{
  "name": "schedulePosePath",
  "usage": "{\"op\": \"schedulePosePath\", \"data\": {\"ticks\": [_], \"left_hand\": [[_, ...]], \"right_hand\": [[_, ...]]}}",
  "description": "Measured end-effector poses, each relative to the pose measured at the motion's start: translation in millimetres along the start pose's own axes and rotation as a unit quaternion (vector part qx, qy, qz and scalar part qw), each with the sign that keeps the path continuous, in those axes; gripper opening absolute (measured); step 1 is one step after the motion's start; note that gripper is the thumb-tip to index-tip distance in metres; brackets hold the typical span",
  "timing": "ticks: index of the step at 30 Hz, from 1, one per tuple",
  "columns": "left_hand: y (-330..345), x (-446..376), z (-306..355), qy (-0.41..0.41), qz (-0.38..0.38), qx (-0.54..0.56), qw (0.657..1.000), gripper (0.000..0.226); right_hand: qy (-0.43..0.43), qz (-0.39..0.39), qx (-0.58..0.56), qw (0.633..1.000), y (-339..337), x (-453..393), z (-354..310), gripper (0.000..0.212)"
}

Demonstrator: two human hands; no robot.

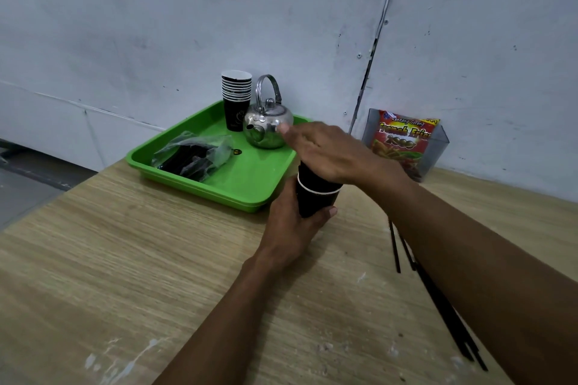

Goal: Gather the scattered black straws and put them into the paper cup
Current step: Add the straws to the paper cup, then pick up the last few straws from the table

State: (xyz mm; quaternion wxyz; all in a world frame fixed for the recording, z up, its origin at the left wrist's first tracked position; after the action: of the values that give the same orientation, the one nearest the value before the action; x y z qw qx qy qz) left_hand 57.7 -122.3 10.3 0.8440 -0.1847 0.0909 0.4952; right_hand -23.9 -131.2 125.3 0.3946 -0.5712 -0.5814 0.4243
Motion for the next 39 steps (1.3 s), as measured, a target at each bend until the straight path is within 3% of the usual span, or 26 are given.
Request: {"op": "schedulePosePath", "data": {"ticks": [2,6,11,15,20,24,28,33,36,39], "left_hand": [[0,0,0,0.002,0.000,0.001,1.000,0.060],[1,0,-3,0.000,-0.003,0.007,1.000,0.058],[0,0,-2,-0.005,-0.001,-0.006,1.000,0.063],[-1,1,1,-0.017,0.008,-0.035,0.999,0.073],[0,2,4,-0.012,0.009,-0.095,0.995,0.095],[-3,15,11,0.005,0.046,-0.126,0.991,0.108],[-15,38,40,0.120,0.185,-0.141,0.965,0.081],[-5,59,74,0.209,0.255,-0.164,0.930,0.036],[23,59,88,0.228,0.203,-0.160,0.939,0.011],[60,46,89,0.165,0.087,-0.165,0.969,0.009]], "right_hand": [[-0.002,0.042,0.017,0.999,-5,1,0,0.085],[0.039,-0.001,0.089,0.995,17,3,13,0.076],[0.020,-0.004,-0.046,0.999,7,7,9,0.075],[0.005,0.081,-0.204,0.976,-18,22,14,0.062],[0.011,0.163,-0.225,0.960,-35,53,43,0.030],[0.034,0.199,-0.212,0.956,-37,92,70,0.031],[0.114,0.196,-0.223,0.948,-27,136,106,0.029],[0.224,0.170,-0.196,0.939,3,190,139,0.035],[0.300,0.125,-0.132,0.936,25,213,148,0.040],[0.355,0.064,-0.050,0.931,43,229,144,0.049]]}}
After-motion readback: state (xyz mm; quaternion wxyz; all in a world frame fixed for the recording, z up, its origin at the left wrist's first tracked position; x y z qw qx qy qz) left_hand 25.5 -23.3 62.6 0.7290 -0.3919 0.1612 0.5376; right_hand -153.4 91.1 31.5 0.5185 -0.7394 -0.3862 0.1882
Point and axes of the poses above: each hand's wrist, its own x-axis away from the middle knuckle, its own y-axis out of the palm, z = x × y, the point moved 5 cm from there along -x, towards the middle knuckle, and after that the axes turned 8 degrees about -z, right-handed, at the moved point
